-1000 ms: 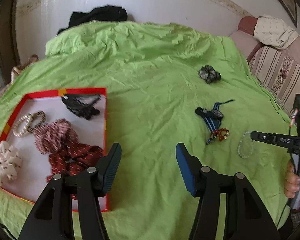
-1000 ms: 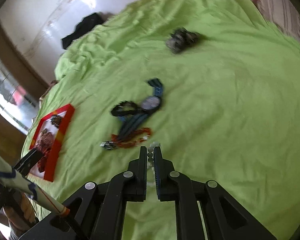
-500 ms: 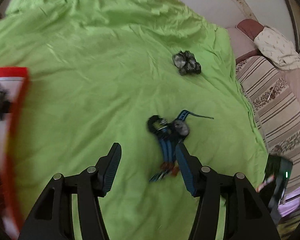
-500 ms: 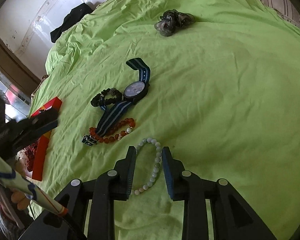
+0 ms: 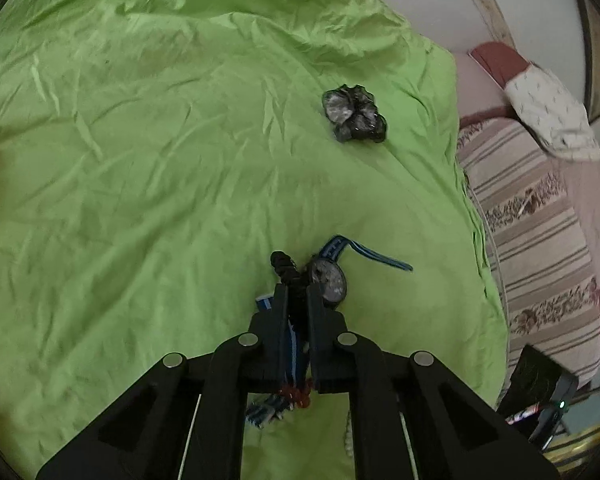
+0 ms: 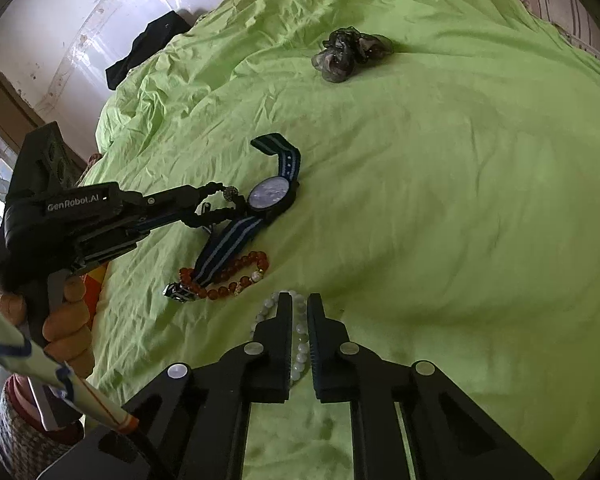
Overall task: Organize jewelry
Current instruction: 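Grasp the black bead bracelet with the left tool while the right tool grasps the white bead bracelet, then carry both bead bracelets into the red-rimmed tray and open both tools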
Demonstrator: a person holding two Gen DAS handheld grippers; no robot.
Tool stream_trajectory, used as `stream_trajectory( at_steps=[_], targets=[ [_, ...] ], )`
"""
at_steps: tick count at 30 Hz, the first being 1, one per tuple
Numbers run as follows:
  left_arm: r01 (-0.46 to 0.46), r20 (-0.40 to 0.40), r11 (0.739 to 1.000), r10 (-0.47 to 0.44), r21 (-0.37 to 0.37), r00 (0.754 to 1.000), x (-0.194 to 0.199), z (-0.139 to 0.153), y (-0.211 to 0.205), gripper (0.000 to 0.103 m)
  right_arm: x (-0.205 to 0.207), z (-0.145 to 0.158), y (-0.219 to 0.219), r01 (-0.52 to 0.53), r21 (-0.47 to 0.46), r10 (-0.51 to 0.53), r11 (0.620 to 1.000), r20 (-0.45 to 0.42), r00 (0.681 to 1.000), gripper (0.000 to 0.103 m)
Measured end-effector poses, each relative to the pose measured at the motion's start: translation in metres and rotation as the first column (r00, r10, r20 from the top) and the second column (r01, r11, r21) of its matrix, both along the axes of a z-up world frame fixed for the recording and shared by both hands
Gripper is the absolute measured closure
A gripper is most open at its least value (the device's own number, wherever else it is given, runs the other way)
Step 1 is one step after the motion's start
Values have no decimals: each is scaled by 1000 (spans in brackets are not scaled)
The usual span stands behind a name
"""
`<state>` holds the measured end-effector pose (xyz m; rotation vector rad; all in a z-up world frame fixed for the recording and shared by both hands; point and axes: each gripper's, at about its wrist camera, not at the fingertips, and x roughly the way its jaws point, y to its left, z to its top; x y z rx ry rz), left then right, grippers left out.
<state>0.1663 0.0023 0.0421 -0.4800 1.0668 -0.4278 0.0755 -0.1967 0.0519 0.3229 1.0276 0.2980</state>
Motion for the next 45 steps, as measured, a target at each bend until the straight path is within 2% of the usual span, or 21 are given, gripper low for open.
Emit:
stream_trajectory(
  at_steps=[4, 9, 12, 14, 15, 16, 21, 23, 24, 30, 36, 39, 45],
  targets=[
    [-9, 46, 1000, 8, 20, 999, -15, 18, 4, 95, -6, 10, 2, -17, 14, 16, 1000, 34, 999, 99],
    [-33, 139, 998, 25, 59, 990, -54, 57, 21, 95, -17, 29, 4, -39, 41, 34, 998, 101, 994, 100],
    [-53, 185, 997, 42, 59, 982, -79, 76, 36, 95, -20, 32, 6, -27, 1, 26, 1000, 111, 994, 100],
    [-64, 209, 997, 53, 46, 976, -95, 86, 47, 95, -18, 25, 7, -12, -39, 15, 999, 80, 997, 92],
    [-73, 220, 997, 63, 39, 974, -103, 89, 54, 95, -17, 18, 6, -14, -51, 17, 999, 55, 998, 80],
    [-78, 229, 996, 69, 31, 971, -110, 92, 59, 95, -16, 13, 7, -11, -64, 13, 998, 37, 999, 77],
    [-111, 257, 992, 94, 52, 962, -130, 92, 77, 95, -9, -15, 21, -42, -108, 40, 993, -17, 999, 77],
    [-126, 253, 991, 110, 47, 961, -135, 91, 87, 95, -9, -15, 29, -41, -157, 43, 987, 8, 999, 85],
    [-133, 253, 990, 118, 42, 960, -138, 91, 91, 95, -10, -12, 30, -45, -144, 46, 989, 3, 999, 96],
    [-190, 282, 981, 173, 34, 944, -156, 99, 125, 95, -33, 29, 41, -41, -117, 57, 992, 133, 989, 96],
    [-275, 307, 960, 245, 58, 920, -171, 108, 167, 95, -50, 74, 51, -54, -56, 65, 997, 215, 974, 96],
    [-319, 322, 944, 280, 77, 905, -177, 109, 185, 95, -51, 85, 55, -45, -52, 56, 998, 226, 973, 96],
    [-389, 347, 919, 344, 68, 872, -190, 112, 226, 95, -48, 89, 66, -50, -86, 66, 995, 198, 978, 96]
  ],
)
